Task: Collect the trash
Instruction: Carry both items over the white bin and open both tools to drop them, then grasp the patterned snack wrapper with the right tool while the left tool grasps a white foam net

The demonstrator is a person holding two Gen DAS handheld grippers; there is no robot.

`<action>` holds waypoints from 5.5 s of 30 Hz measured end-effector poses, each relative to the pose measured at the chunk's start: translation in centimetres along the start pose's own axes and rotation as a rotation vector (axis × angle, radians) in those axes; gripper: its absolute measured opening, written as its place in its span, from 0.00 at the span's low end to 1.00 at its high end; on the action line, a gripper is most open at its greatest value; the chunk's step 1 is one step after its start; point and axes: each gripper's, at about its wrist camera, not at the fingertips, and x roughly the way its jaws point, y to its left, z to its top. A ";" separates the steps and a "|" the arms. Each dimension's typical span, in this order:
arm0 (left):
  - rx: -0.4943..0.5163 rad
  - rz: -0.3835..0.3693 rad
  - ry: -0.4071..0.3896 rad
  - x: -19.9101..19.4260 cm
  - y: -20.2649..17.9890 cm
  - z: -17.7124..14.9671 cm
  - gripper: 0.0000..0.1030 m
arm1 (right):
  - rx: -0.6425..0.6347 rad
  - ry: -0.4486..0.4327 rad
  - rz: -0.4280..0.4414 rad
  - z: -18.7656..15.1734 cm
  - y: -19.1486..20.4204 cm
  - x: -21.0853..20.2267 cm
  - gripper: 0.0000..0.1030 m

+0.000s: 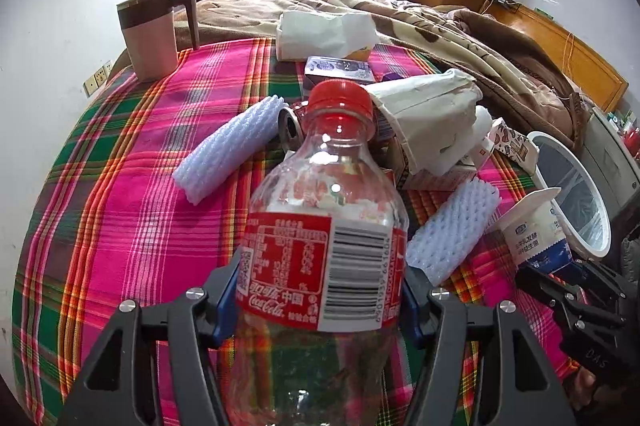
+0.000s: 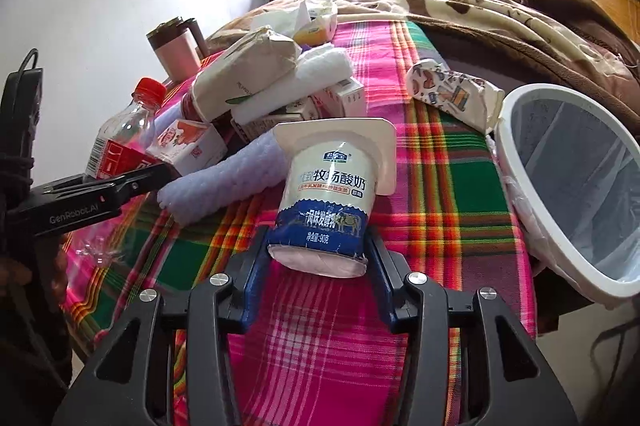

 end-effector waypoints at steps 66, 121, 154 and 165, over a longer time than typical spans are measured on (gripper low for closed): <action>0.278 -0.432 0.054 4.6 -30.9 6.1 0.68 | 0.242 -0.062 -0.306 2.2 -20.4 -5.8 0.45; 0.186 -0.174 -0.032 0.5 -5.9 1.1 0.79 | -0.078 -0.104 -0.103 9.4 -8.0 1.6 0.68; 0.241 -0.167 0.025 3.1 -7.9 0.7 0.78 | -0.122 0.035 -0.028 8.6 -6.0 4.8 0.62; 0.173 -0.161 0.044 4.2 -7.2 0.9 0.61 | -0.108 0.037 -0.032 8.5 -5.6 5.0 0.44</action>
